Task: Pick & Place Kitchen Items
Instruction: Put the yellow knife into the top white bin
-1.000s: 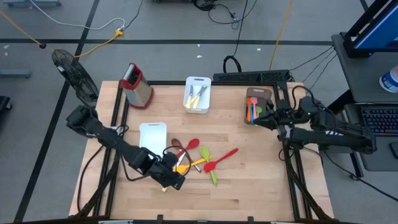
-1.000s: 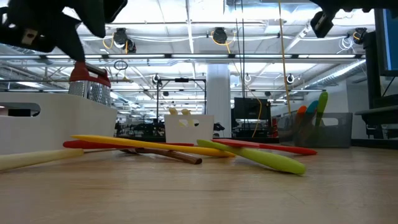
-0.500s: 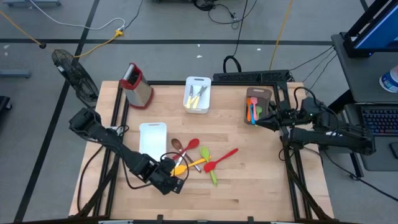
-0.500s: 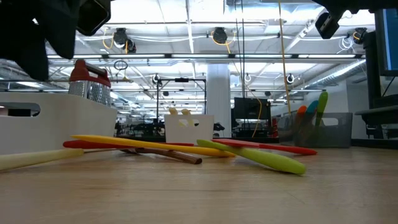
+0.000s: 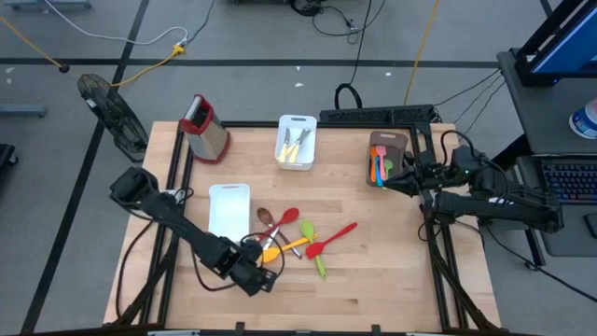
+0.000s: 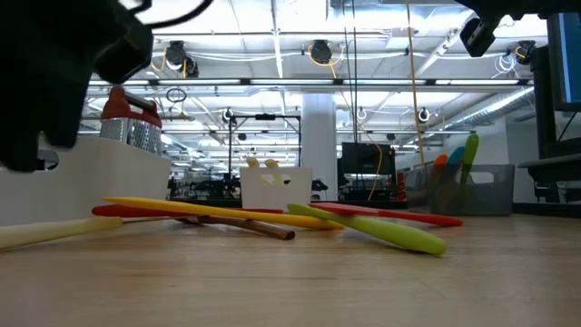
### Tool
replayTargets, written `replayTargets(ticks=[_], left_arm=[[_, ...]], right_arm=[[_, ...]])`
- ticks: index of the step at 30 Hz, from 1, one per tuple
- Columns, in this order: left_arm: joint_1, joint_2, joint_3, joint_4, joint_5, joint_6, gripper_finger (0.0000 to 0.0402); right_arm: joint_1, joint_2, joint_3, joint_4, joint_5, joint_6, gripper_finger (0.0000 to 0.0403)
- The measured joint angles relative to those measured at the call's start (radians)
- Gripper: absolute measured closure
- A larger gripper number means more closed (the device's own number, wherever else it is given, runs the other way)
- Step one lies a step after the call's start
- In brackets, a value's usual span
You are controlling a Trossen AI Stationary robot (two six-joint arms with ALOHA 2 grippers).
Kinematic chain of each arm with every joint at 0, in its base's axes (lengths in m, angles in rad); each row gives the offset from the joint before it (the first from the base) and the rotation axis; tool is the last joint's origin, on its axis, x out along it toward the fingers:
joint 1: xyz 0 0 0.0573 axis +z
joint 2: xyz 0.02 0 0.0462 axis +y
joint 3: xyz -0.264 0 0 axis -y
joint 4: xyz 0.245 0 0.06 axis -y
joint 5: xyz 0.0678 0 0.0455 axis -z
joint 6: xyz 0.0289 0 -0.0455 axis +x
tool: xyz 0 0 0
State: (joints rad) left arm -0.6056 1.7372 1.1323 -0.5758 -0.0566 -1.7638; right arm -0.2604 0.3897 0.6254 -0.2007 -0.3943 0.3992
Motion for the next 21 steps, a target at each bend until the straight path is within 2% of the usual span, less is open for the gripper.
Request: replayTargets(ticks=[7, 21], left_arm=[[0.001, 0.048, -0.001, -0.007, 0.056, -0.037, 0.0247], [0.002, 0.046, -0.001, -0.129, 0.030, -0.037, 0.0247]], right_arm=[[0.000, 0.000, 0.000, 0.000, 0.000, 0.000, 0.0403], [0.000, 0.001, 0.000, -0.004, 0.000, 0.000, 0.0403]])
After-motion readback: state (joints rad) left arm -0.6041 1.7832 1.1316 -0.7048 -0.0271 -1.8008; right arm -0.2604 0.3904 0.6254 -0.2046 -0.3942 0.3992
